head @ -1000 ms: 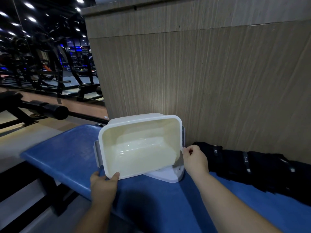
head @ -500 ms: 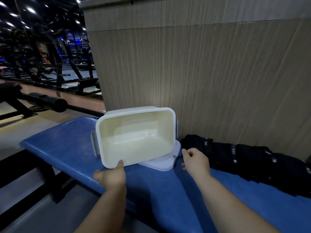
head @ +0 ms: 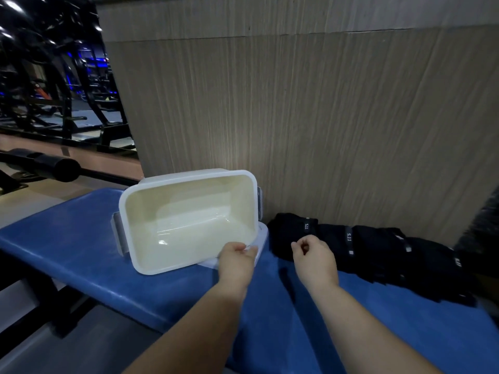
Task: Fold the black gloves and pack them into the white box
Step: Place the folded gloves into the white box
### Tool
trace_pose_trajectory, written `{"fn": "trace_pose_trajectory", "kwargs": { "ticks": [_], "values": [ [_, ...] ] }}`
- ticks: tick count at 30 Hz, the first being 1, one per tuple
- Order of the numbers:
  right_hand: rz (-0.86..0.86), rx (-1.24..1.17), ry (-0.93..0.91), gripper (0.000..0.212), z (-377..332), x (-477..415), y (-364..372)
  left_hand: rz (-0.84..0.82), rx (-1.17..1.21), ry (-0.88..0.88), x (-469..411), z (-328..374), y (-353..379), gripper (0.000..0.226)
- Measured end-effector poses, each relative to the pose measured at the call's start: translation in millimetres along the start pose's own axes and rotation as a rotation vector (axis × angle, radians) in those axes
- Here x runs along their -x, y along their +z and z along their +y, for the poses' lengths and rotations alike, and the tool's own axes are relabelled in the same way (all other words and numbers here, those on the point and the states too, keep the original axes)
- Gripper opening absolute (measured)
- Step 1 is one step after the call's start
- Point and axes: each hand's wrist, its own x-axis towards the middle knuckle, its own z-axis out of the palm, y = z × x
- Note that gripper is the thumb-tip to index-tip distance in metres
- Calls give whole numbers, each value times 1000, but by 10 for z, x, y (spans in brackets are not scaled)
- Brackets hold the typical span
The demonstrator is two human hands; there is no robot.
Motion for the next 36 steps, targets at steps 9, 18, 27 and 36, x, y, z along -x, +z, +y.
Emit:
{"fn": "trace_pose_trajectory", "kwargs": {
  "ticks": [9, 18, 27, 36],
  "values": [
    [-33, 170, -11, 38, 143, -162, -60, -151, -271, 30, -177, 178, 623, 46],
    [-86, 228, -28, 39, 216, -251, -25, -254, -310, -83, -434, 186, 867, 84],
    [152, 39, -104, 17, 83, -234, -249, -236, 8, 3, -317, 295, 691, 62],
    [-24, -439, 11, 41, -240, -224, -105, -339, 305, -59, -302, 371, -99, 17]
  ]
}}
